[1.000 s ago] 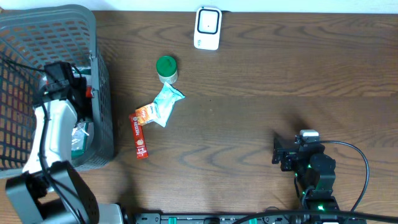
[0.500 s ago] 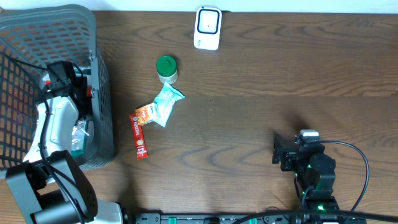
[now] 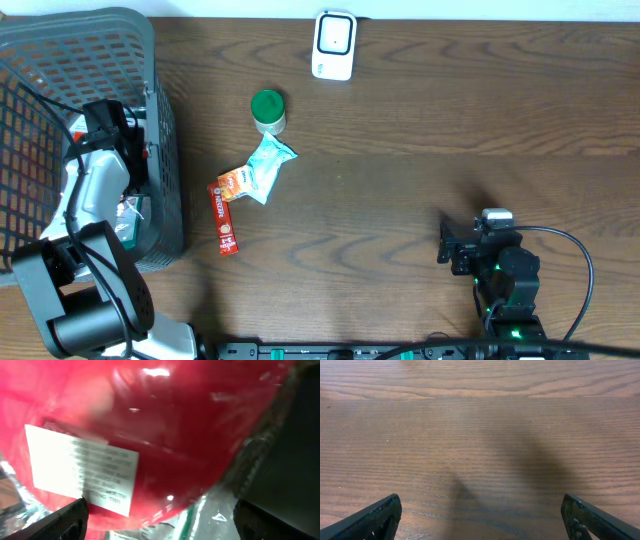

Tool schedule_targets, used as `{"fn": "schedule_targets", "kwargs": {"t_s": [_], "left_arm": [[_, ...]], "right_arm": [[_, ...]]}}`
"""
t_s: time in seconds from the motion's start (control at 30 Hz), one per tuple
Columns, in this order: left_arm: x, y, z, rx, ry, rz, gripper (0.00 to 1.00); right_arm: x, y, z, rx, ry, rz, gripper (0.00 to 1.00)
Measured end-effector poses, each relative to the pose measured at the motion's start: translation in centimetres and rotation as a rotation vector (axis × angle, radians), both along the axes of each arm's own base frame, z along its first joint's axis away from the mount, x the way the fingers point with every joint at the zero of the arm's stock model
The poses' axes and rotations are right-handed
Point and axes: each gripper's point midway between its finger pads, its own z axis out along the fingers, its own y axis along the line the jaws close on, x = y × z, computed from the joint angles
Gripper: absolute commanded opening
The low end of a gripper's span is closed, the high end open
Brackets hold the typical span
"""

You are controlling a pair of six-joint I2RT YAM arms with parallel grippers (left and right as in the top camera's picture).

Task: Scan the item barcode

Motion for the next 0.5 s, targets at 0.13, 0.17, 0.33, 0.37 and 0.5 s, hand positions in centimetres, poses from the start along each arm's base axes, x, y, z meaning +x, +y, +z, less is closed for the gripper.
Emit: {"fn": "schedule_targets", "kwargs": {"t_s": [0.13,0.17,0.33,0.37,0.5], "left_arm": [[-0.3,0.9,-0.1,0.052,0.021,0.021,0.92],[-0.4,1.2,0.0,0.066,0.026,0.027,0.92],[-1.0,2.4,0.4,0.139,0.048,0.059,0.92],[-1.1,2.7,0.5,0.152,0.05,0.07,0.92],[-1.1,3.3,0.8,0.186,0.046,0.099,0.92]], "right_arm": [[0.0,0.0,0.0,0.0,0.0,0.0,0.99],[0.0,0.0,0.0,0.0,0.0,0.0,0.99],[0.0,0.0,0.0,0.0,0.0,0.0,0.99],[0.0,0.0,0.0,0.0,0.0,0.0,0.99],[0.0,0.0,0.0,0.0,0.0,0.0,0.99]]}}
